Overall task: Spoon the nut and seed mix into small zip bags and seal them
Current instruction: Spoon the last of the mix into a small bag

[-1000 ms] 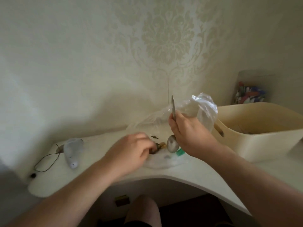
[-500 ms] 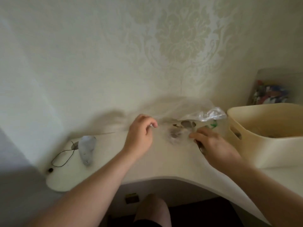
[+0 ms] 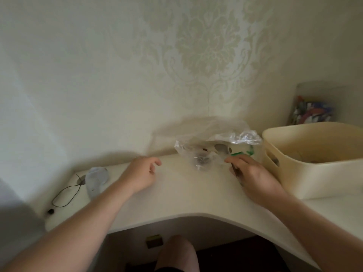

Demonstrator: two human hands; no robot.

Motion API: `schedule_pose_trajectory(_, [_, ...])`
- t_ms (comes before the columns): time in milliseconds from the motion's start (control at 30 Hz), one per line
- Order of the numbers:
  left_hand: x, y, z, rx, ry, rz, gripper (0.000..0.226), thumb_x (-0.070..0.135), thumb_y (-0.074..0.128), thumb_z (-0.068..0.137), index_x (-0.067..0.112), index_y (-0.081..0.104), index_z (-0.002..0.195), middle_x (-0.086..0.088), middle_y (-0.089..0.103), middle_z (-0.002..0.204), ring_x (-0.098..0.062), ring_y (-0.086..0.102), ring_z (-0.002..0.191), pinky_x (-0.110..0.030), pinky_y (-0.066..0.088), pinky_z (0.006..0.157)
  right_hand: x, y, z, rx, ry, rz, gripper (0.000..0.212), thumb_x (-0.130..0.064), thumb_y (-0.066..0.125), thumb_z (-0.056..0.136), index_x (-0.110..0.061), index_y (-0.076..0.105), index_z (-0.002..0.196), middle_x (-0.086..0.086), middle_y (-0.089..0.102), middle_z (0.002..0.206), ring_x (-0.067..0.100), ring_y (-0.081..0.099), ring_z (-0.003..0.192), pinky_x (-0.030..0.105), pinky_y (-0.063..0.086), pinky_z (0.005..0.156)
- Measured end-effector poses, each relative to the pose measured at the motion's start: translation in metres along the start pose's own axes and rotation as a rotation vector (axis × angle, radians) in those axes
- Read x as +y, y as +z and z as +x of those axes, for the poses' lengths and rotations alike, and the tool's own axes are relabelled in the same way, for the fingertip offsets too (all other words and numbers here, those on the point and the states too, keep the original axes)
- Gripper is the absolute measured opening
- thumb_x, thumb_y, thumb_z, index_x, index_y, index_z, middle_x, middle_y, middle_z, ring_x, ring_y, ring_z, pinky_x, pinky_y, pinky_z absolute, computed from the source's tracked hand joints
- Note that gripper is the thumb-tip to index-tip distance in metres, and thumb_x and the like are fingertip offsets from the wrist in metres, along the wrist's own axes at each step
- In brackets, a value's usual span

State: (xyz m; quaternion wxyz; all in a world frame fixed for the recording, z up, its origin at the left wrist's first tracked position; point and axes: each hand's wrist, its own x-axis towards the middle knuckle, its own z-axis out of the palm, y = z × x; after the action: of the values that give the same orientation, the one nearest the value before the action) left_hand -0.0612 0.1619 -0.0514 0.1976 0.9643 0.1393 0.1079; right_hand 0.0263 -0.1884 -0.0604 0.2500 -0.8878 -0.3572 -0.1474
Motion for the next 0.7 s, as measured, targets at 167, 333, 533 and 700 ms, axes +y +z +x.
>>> schedule_pose_trajectory(167, [0.067, 0.022, 0.013, 0.057, -0.020, -0.249, 0.032, 0.008, 0.048, 0.094, 0.030, 0.071, 0.089, 0.001, 0.073, 0.084, -0.024, 0.067, 0.073, -0.027, 0.047, 0.060, -0.021, -0.026, 0.011, 0.082, 0.108, 0.130, 0.026, -0.032, 0.045, 0.110, -0.026, 0.066, 0.122, -0.009, 0.065, 0.114, 0.004, 0.056, 0.099, 0.023, 0.042, 0.084])
schedule_pose_trajectory(333, [0.099, 0.014, 0.018, 0.425, -0.078, -0.639, 0.016, 0.027, 0.043, 0.084, 0.021, 0.057, 0.078, 0.004, 0.060, 0.068, -0.024, 0.059, 0.076, -0.035, 0.038, 0.064, -0.026, -0.039, 0.020, 0.063, 0.169, 0.096, 0.023, -0.037, 0.040, 0.110, -0.028, 0.061, 0.106, -0.004, 0.064, 0.100, 0.018, 0.061, 0.092, 0.038, 0.049, 0.082])
schedule_pose_trajectory(533, [0.145, -0.018, 0.007, 0.519, 0.574, -0.068, 0.010, 0.031, 0.059, 0.089, 0.022, 0.064, 0.087, 0.004, 0.046, 0.052, -0.023, 0.048, 0.051, -0.033, 0.044, 0.053, -0.034, -0.043, 0.026, 0.049, 0.181, 0.057, 0.027, -0.039, 0.041, 0.111, -0.022, 0.060, 0.118, 0.006, 0.068, 0.104, 0.028, 0.063, 0.098, 0.039, 0.047, 0.080])
schedule_pose_trajectory(700, [0.145, 0.000, 0.011, -0.035, 0.136, 0.350, 0.055, 0.057, 0.034, 0.104, 0.014, 0.069, 0.095, -0.015, 0.072, 0.099, -0.038, 0.068, 0.095, -0.035, 0.049, 0.074, -0.033, -0.050, 0.037, -0.039, 0.170, 0.002, 0.028, -0.041, 0.039, 0.109, -0.019, 0.056, 0.106, 0.006, 0.065, 0.090, 0.027, 0.064, 0.080, 0.045, 0.053, 0.074])
